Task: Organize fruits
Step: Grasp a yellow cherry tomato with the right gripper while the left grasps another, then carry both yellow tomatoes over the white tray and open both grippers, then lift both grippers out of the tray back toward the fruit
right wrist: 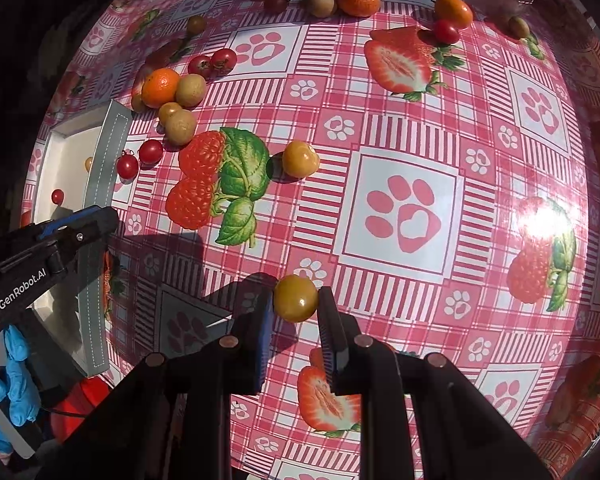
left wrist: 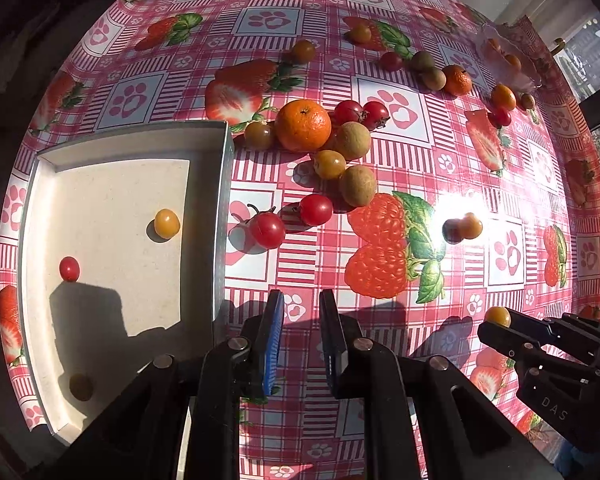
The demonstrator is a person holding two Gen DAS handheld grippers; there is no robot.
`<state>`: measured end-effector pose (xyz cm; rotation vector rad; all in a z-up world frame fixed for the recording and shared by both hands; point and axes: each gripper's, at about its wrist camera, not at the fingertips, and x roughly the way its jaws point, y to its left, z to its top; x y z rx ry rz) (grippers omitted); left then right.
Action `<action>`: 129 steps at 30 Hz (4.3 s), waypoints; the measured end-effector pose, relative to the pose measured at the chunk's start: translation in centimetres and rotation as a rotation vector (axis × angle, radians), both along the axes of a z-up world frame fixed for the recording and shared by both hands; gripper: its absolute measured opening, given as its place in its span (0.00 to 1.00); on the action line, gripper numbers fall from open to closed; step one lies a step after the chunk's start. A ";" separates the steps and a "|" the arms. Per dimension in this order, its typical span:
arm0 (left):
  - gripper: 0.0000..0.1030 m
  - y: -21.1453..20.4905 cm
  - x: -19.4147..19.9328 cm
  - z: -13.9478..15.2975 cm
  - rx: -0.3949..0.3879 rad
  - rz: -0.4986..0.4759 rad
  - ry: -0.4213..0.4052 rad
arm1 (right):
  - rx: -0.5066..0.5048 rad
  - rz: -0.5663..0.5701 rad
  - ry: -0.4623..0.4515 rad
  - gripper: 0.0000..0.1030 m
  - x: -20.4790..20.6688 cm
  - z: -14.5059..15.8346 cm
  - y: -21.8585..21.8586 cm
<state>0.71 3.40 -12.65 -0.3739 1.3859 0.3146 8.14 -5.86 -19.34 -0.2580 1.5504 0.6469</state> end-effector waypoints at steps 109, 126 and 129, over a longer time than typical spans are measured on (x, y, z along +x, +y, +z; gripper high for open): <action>0.73 14.8 -13.9 -2.9 0.095 0.258 0.064 | 0.010 0.459 -0.019 0.45 -10.1 0.9 22.5; 1.00 11.7 -10.8 1.4 0.192 0.192 0.071 | 0.154 0.308 -0.115 0.85 -7.4 8.3 17.0; 1.00 10.5 -10.0 2.4 0.148 0.171 0.037 | 0.145 0.253 -0.121 0.85 -6.6 8.4 14.9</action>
